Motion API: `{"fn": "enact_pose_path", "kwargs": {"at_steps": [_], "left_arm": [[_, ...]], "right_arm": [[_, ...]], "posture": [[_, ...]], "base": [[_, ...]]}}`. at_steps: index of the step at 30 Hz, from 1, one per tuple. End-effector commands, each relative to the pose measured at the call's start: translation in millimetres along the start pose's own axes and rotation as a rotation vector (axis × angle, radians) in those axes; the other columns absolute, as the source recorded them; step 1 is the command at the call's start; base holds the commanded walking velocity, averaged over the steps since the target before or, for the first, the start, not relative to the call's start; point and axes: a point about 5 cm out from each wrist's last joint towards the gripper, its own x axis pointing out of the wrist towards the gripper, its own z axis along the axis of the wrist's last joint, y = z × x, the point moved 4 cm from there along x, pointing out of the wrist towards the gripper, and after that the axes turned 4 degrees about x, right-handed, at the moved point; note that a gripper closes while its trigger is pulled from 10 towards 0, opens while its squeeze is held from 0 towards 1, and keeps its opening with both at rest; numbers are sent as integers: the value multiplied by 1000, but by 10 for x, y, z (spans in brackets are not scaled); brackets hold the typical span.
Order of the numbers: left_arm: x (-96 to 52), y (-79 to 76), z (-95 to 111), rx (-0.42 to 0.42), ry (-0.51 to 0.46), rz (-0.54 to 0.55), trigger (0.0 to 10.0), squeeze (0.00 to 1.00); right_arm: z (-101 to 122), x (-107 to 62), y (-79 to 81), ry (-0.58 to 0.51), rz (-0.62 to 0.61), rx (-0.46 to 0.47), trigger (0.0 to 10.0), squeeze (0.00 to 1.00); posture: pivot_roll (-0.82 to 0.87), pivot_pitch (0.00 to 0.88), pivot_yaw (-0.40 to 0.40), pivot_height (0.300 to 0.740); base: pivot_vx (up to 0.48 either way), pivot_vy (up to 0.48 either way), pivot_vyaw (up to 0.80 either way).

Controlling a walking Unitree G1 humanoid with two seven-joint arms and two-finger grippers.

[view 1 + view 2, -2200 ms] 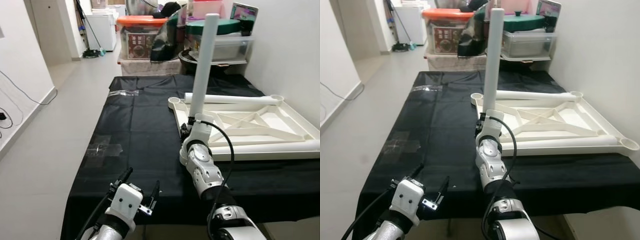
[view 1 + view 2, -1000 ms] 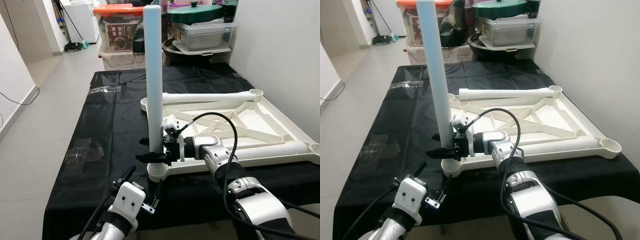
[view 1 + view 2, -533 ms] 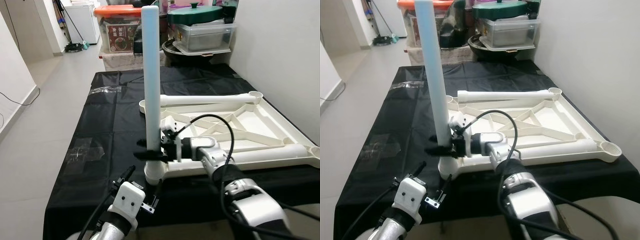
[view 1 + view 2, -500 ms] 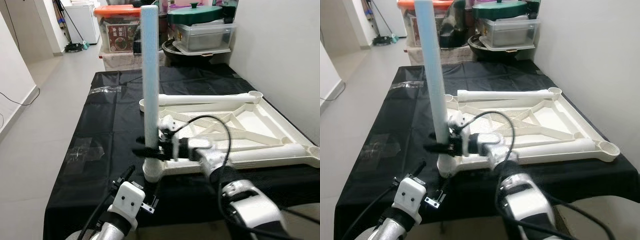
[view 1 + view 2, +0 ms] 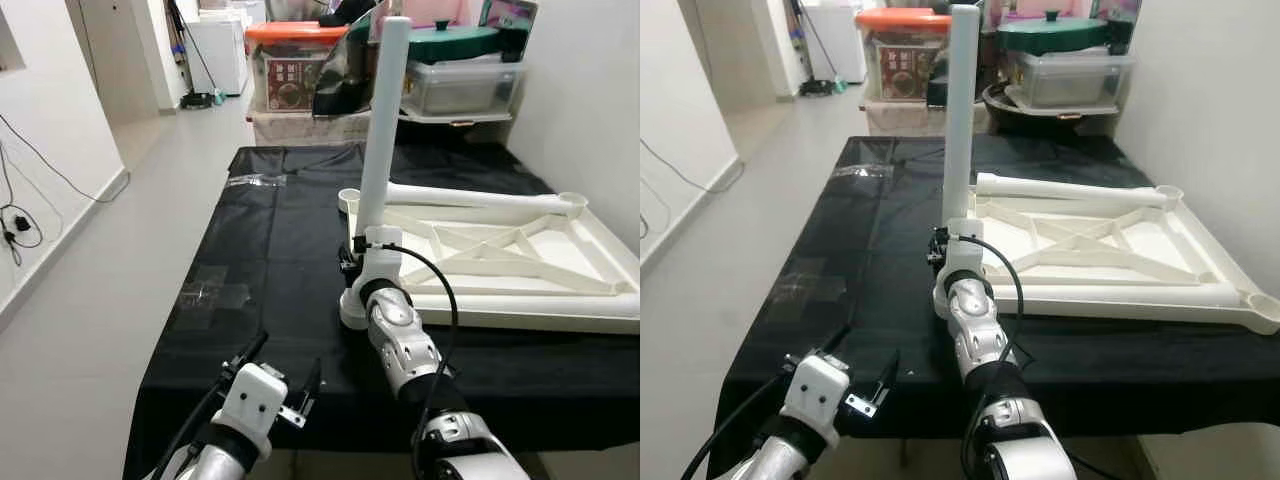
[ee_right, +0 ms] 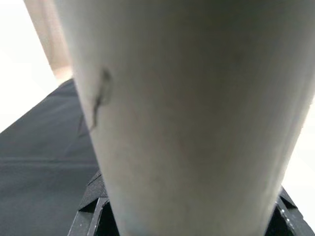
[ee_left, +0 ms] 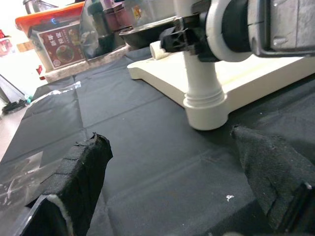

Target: Building children table

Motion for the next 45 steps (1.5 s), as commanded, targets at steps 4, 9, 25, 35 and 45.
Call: {"fn": "enact_pose_path", "kwargs": {"at_steps": [4,9,25,35,45], "left_arm": [[-6,-15,-51,0,21,-7,10000,0],[-8,-20,-51,-2,22,-6,10000,0],[-17,-29,-64,-2,25,-12,10000,0],[-9,-27,-59,-2,25,-15,10000,0],[-5,-16,-60,1,26,-10,10000,0]], "right_arm": [[-361,-142,-20,136,-137,142,10000,0],[-169,-100,142,8,-42,125,10000,1000],[292,-74,349,-90,697,62,10000,0],[149,-296,439,159,1160,-130,10000,0],[105,-503,589,284,1457,-160,10000,0]], "posture": [[-10,0,-4,740],[-8,0,-6,740],[-12,0,4,740],[-2,0,0,740],[-2,0,0,740]], "base": [[0,0,0],[0,0,0],[0,0,0],[0,0,0],[0,0,0]]}}
